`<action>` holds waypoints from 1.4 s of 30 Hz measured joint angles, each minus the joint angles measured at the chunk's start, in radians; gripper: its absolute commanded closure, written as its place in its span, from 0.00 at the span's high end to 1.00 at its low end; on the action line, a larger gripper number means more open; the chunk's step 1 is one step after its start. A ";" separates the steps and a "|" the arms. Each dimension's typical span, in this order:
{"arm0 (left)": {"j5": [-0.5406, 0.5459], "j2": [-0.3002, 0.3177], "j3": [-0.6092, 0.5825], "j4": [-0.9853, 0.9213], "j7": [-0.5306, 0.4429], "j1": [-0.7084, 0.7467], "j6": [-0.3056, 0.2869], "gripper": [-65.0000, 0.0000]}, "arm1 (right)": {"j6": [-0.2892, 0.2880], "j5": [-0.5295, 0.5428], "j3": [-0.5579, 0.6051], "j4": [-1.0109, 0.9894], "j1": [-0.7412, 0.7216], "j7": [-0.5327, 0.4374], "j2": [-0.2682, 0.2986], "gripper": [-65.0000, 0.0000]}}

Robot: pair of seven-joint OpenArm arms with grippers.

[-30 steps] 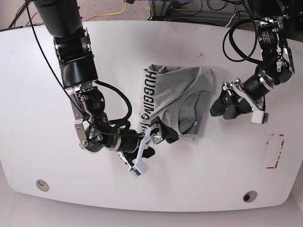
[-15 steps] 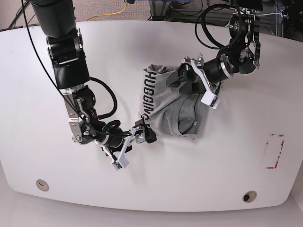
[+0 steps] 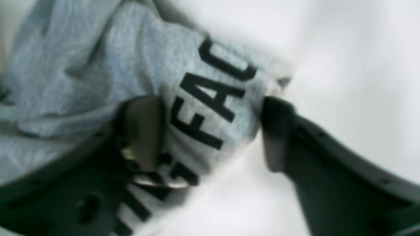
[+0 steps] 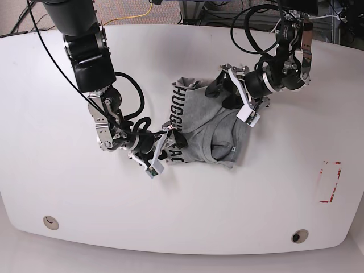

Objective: Layout the t-shirt on the table in an organized manner, then fold the t-shirt properly
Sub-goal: 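Regrasp the bundle edge with the left gripper and tuck it under, then grip opposite edges of the folded shirt with both grippers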

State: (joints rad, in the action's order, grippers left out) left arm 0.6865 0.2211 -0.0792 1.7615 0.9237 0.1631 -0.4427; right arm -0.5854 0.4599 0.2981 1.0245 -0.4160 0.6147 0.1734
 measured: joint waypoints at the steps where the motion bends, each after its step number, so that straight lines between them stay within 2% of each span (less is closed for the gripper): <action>1: -0.001 0.005 0.000 -0.014 -0.001 -0.002 0.000 0.53 | -0.005 -0.019 0.000 -0.001 0.006 -0.013 -0.005 0.32; 4: -0.005 0.022 -0.001 -0.077 0.003 -0.019 -0.002 0.53 | -0.017 -0.051 0.000 -0.003 0.019 -0.034 -0.027 0.13; 6: -0.005 0.030 -0.002 -0.117 0.003 -0.039 -0.003 0.53 | -0.016 -0.076 -0.005 -0.002 0.032 -0.064 -0.034 0.06; 12: 0.044 0.086 -0.004 -0.287 -0.034 -0.128 -0.025 0.53 | -0.018 -0.091 -0.012 0.011 0.082 -0.135 -0.034 0.05; 20: 0.066 0.126 -0.004 -0.422 -0.052 -0.232 -0.034 0.53 | -0.014 -0.087 -0.011 0.177 0.220 -0.133 0.037 0.05; 28: 0.014 0.144 -0.035 -0.455 -0.034 -0.306 -0.029 0.53 | -0.007 -0.092 -0.183 0.421 0.387 0.054 0.026 0.05; 30: -0.035 0.145 -0.066 -0.456 -0.028 -0.327 -0.019 0.53 | -0.006 -0.094 -0.208 0.474 0.417 0.090 0.027 0.05; 34: -0.050 0.140 -0.108 -0.455 -0.027 -0.346 -0.015 0.53 | 0.002 -0.111 -0.258 0.577 0.456 0.176 0.032 0.06; 36: -0.047 0.136 -0.122 -0.452 -0.027 -0.351 -0.016 0.53 | 0.002 -0.116 -0.286 0.640 0.468 0.224 0.037 0.10; 38: -0.055 0.134 -0.129 -0.447 -0.018 -0.358 -0.013 0.53 | 0.002 -0.117 -0.304 0.692 0.467 0.278 0.037 0.19; 39: -0.065 0.134 -0.129 -0.444 -0.017 -0.360 -0.010 0.53 | 0.002 -0.120 -0.313 0.723 0.466 0.306 0.035 0.30; 41: -0.076 0.140 -0.125 -0.426 -0.006 -0.363 -0.003 0.53 | 0.008 -0.132 -0.331 0.779 0.456 0.351 0.020 0.43; 42: -0.077 0.140 -0.124 -0.420 -0.007 -0.363 -0.003 0.53 | 0.009 -0.124 -0.345 0.802 0.455 0.372 0.019 0.55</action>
State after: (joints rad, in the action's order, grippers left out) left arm 0.6090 0.3611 -0.2031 1.3411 0.9165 -0.2001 -0.4458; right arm -0.5762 0.3355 -0.0471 1.8263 0.0387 0.9863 0.1925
